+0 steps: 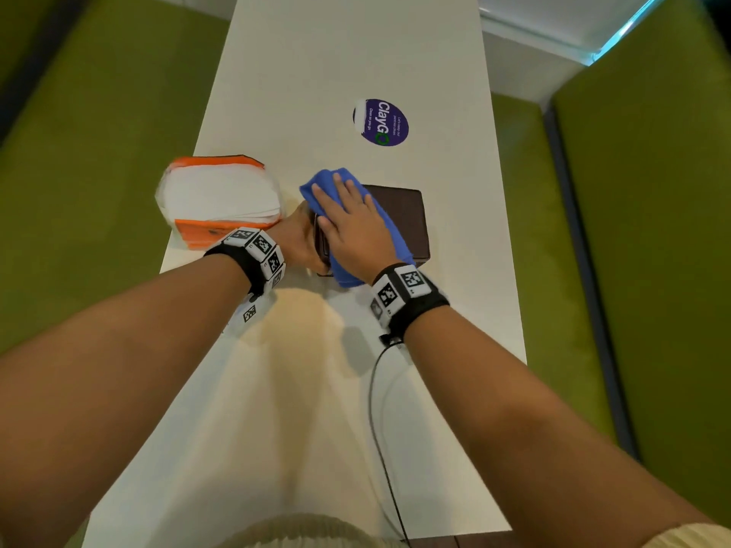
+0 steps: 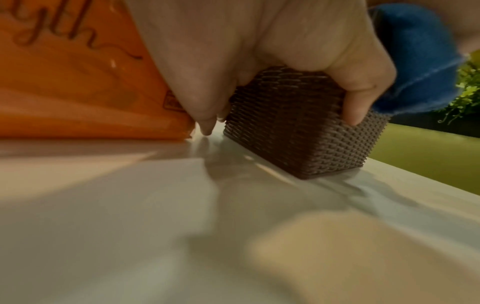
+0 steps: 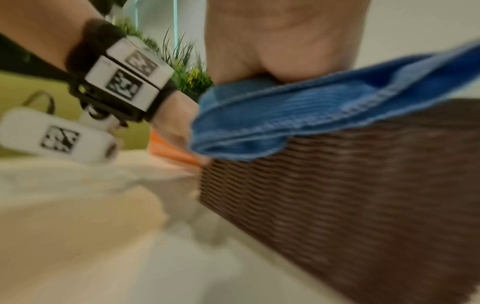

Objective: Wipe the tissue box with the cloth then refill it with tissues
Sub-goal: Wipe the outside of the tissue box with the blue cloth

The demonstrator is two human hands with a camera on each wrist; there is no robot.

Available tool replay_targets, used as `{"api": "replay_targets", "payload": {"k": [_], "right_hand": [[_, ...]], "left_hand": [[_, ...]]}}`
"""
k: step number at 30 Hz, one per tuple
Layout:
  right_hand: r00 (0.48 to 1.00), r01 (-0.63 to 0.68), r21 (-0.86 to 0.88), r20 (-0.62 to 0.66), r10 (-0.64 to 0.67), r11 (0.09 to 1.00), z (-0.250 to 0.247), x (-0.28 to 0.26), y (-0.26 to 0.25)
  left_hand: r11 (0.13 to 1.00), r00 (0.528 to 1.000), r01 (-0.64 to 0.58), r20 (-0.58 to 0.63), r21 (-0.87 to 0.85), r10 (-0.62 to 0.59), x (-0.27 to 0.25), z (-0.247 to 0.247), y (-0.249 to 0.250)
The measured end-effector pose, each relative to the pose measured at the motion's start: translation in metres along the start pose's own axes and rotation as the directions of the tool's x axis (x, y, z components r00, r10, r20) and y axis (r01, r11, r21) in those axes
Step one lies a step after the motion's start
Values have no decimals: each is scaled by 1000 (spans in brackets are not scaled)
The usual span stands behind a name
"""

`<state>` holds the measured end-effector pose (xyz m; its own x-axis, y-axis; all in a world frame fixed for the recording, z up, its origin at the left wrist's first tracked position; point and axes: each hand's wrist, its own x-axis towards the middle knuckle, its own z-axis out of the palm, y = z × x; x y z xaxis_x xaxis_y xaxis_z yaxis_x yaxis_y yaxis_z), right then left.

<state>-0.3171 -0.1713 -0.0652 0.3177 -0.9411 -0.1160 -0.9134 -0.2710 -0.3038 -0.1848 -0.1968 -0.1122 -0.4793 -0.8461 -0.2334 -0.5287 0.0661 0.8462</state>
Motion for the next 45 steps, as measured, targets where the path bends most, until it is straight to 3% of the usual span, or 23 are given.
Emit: {"api": "replay_targets", "payload": {"k": [2, 6, 8, 12, 16, 20, 22, 25, 27, 31, 34, 39, 45], "right_hand": [[1000, 20, 3, 12, -20, 1000, -7, 0, 17], [975, -214, 27, -52, 215, 976, -23, 2, 52], [966, -254, 64, -38, 257, 965, -27, 1, 58], [991, -108, 344, -36, 128, 933, -28, -17, 62], [995, -45, 481, -59, 84, 876, -21, -41, 54], [993, -14, 394, -106, 60, 919, -21, -43, 57], [973, -134, 329, -135, 187, 935, -21, -35, 61], [903, -367, 151, -179, 391, 918, -12, -26, 46], [876, -435, 107, -182, 447, 894, -5, -22, 26], [970, -217, 79, -90, 224, 973, 3, -9, -15], [996, -77, 79, -48, 81, 994, 1, 7, -19], [990, -111, 57, -80, 116, 992, -3, 22, 4], [956, -258, 26, -137, 259, 966, -9, 31, 26]], "left_hand": [[1000, 1000, -16, -2, -15, 16, 0, -1, 4], [993, 998, -58, 7, -105, 59, 2, -4, 5], [992, 997, -73, 16, -108, 75, 1, -6, 8], [994, 998, -59, 9, -91, 60, 1, -6, 8], [992, 998, -50, 23, -113, 53, 2, -8, 8], [992, 999, -50, 3, -120, 51, 3, -6, 4], [989, 999, -44, -2, -145, 44, 3, -3, 3], [988, 1000, -28, -7, -151, 27, 2, -1, 3], [991, 1000, -26, -9, -135, 25, 2, 0, 2], [988, 990, 139, 33, -74, -137, 6, 0, 1], [986, 983, 164, -80, -40, -167, 4, -5, 3], [992, 999, -29, -37, -125, 24, 10, -4, 4], [980, 996, -78, -51, -182, 70, 16, -1, -3]]}}
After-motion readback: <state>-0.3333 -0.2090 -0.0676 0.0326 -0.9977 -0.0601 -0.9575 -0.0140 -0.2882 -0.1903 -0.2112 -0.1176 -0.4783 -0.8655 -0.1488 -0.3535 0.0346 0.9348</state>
